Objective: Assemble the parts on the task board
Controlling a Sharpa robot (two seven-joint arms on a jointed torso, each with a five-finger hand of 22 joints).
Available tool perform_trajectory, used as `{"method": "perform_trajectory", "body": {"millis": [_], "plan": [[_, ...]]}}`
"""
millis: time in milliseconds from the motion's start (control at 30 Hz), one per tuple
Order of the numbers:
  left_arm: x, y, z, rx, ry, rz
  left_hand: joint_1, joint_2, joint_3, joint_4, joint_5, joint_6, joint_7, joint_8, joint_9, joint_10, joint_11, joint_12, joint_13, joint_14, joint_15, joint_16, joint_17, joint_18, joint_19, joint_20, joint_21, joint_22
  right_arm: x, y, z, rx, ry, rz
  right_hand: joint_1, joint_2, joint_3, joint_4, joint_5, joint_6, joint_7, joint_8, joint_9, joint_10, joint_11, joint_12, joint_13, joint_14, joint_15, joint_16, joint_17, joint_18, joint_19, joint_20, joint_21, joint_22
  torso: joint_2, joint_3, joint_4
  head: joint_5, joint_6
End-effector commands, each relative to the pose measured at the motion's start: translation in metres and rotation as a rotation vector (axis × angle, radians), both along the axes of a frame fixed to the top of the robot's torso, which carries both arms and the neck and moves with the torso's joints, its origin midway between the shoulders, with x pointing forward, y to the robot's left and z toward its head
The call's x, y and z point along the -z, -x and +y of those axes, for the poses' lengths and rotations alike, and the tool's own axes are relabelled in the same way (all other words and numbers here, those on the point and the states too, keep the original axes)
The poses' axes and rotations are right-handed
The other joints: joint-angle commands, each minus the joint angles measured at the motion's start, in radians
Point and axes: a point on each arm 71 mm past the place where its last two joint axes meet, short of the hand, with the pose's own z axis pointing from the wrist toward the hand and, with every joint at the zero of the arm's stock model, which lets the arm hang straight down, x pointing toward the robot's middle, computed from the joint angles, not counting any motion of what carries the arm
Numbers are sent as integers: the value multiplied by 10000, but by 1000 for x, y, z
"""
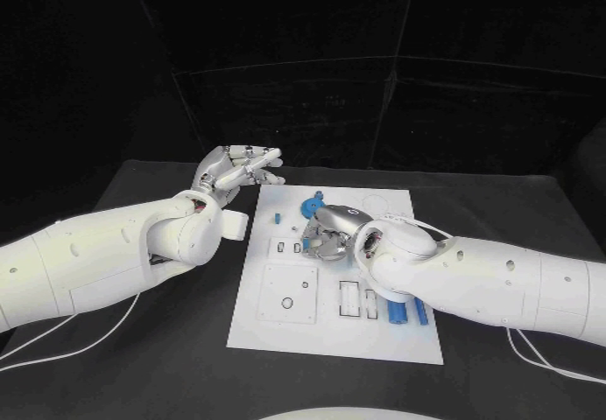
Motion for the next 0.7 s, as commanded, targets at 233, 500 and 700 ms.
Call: {"method": "perform_trajectory", "body": {"millis": [233, 500, 700], "plan": [[-2, 0, -1, 134, 35, -110, -85, 13, -62, 0, -14, 22, 58, -36, -16, 61, 31, -32, -11, -36, 59, -26, 10, 35, 48, 3, -11, 2, 7, 2, -1, 89, 100, 481, -90, -76, 58, -33, -38, -3, -57, 4, 15, -80, 21, -72, 799, 745, -9, -24, 1218, -5, -30, -27, 13, 611, -7, -1, -3, 9, -12], [-2, 0, -1, 129, 33, -109, -81, 11, -64, -4, -14, 18, 62, -45, -17, 56, 35, -44, -11, -39, 60, -30, 23, 35, 47, 4, -14, 2, 8, 1, -2, 151, 329, 525, -148, -276, 43, -89, -79, -129, -4, -101, -4, -163, 62, -176, 712, 739, 18, -39, 1192, 10, -80, -7, -19, 546, -2, 5, 1, 35, -16], [-2, 0, -1, 123, 29, -107, -79, 10, -67, -6, -14, 11, 68, -56, -18, 49, 40, -60, -13, -44, 63, -35, 38, 34, 46, 6, -19, 1, 8, 1, -3, 204, 416, 441, -218, -429, 12, -104, -104, -255, 50, -185, -11, -222, 108, -245, 655, 735, 55, -49, 1176, 17, -109, 21, -39, 510, -6, -1, 5, 30, -22]]}}
